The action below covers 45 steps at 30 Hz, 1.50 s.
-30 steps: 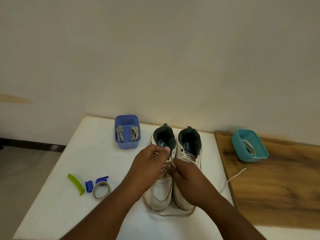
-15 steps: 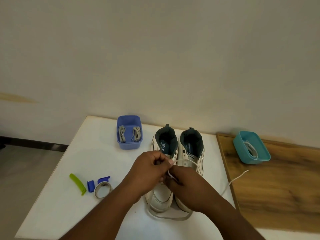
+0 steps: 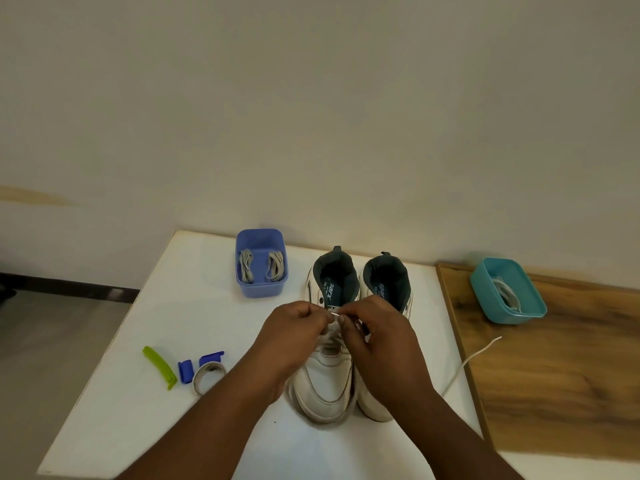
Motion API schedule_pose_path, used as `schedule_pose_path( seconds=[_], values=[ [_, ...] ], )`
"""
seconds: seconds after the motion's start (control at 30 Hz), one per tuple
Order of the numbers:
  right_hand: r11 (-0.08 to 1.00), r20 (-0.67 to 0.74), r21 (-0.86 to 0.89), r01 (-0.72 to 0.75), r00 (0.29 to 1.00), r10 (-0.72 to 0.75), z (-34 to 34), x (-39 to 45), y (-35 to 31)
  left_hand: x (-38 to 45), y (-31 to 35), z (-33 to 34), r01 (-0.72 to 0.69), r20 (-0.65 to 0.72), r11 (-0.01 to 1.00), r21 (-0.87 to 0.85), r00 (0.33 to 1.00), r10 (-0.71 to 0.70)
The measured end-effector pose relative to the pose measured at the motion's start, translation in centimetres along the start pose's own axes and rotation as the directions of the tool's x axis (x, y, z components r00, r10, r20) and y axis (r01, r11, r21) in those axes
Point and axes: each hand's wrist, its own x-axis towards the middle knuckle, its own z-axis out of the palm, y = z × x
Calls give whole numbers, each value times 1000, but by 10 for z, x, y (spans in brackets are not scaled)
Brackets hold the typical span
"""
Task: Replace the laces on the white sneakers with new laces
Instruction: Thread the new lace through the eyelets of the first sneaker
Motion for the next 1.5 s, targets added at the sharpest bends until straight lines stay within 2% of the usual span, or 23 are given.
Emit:
schedule_pose_path(
  seconds=[0.07, 0.13, 0.3, 0.47, 0.67, 1.0, 1.1, 1.23, 1.37, 1.4, 1.47, 1.5],
  values=[
    [998, -50, -65, -10, 999, 7, 5, 0, 3, 6, -7, -4, -80, -92, 981, 174, 991, 97],
    [989, -102, -141, -48, 994, 34, 10, 0, 6, 13, -16, -8, -95, -159, 942, 322, 975, 152],
    [953, -139, -281, -116, 987, 79, 24, 3, 11, 21, -29, -4, -92, -168, 887, 452, 968, 186],
    [961, -114, -242, -133, 988, 108, 35, 3, 11, 25, -33, -1, -134, -113, 890, 436, 973, 202],
    [983, -103, -74, -167, 982, 159, 46, 6, 15, 25, -30, -6, -163, -80, 916, 367, 975, 206],
    [987, -47, -73, -145, 989, 142, 51, 5, 18, 29, -35, -7, -165, -152, 917, 364, 961, 233],
    [984, 2, -122, -129, 992, 130, 48, 4, 18, 30, -34, -5, -184, -139, 901, 393, 957, 256],
    [964, 58, -231, -135, 987, 152, 35, 2, 15, 29, -28, -5, -139, -99, 906, 401, 976, 194],
    [931, 91, -335, -148, 978, 189, 22, 2, 9, 22, -12, -15, -135, -114, 925, 356, 976, 187],
    [926, 111, -346, -152, 973, 201, 20, 3, 7, 19, -9, -17, -138, -133, 947, 289, 974, 183],
    [920, 133, -360, -153, 968, 213, 18, 3, 4, 14, -2, -20, -135, -146, 991, -18, 981, 131],
    [918, 140, -367, -153, 966, 217, 16, 3, 3, 10, 2, -19, -124, -131, 967, -221, 987, 96]
  ],
)
